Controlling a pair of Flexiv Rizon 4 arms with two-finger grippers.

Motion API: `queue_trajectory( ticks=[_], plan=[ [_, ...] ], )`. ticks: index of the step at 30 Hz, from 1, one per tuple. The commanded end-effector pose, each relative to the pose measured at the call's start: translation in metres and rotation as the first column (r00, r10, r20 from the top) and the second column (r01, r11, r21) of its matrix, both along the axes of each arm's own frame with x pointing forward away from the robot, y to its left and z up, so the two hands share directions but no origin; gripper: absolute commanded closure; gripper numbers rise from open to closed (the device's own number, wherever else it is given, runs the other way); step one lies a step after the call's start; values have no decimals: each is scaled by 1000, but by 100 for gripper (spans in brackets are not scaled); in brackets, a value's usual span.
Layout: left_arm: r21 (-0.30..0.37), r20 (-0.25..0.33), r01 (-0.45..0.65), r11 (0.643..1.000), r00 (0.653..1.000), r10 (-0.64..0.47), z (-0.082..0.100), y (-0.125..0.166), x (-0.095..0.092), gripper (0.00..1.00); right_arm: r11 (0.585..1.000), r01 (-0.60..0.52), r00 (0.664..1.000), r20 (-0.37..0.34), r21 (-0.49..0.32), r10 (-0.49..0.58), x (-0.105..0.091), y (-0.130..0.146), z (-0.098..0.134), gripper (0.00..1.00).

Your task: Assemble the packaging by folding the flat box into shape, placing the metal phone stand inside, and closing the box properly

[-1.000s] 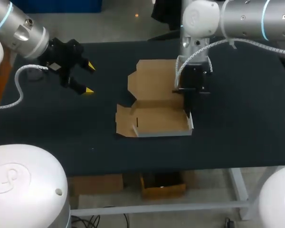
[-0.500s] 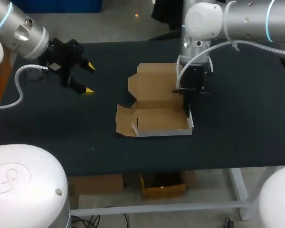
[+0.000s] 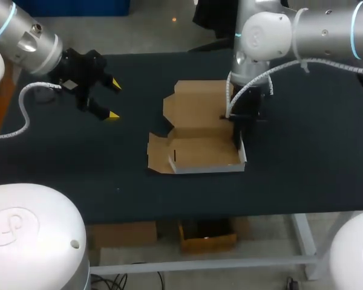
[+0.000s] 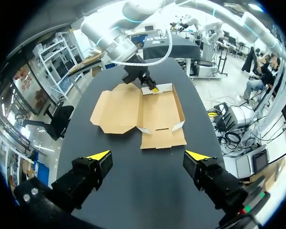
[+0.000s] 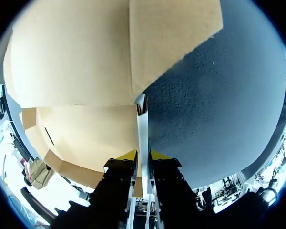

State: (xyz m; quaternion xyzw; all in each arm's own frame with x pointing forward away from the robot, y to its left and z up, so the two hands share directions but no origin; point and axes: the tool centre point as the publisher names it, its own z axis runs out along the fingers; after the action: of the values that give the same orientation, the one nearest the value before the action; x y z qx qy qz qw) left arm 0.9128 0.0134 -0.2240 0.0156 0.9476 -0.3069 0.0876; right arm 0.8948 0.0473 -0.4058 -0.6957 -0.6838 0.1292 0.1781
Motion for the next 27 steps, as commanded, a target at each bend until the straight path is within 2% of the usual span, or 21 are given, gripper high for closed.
queue_trajectory(
  ticks=[1,14,27],
  plan=[
    [1,0,0,1000,1000,0,0,0,1,0,1000,23,998,66,4,-23,-9,-4,1,89],
    [1,0,0,1000,1000,0,0,0,1,0,998,66,992,113,-24,-63,-9,-1,-1,91],
    [1,0,0,1000,1000,0,0,0,1,0,998,68,986,155,0,-67,-11,-2,-4,87]
  ],
)
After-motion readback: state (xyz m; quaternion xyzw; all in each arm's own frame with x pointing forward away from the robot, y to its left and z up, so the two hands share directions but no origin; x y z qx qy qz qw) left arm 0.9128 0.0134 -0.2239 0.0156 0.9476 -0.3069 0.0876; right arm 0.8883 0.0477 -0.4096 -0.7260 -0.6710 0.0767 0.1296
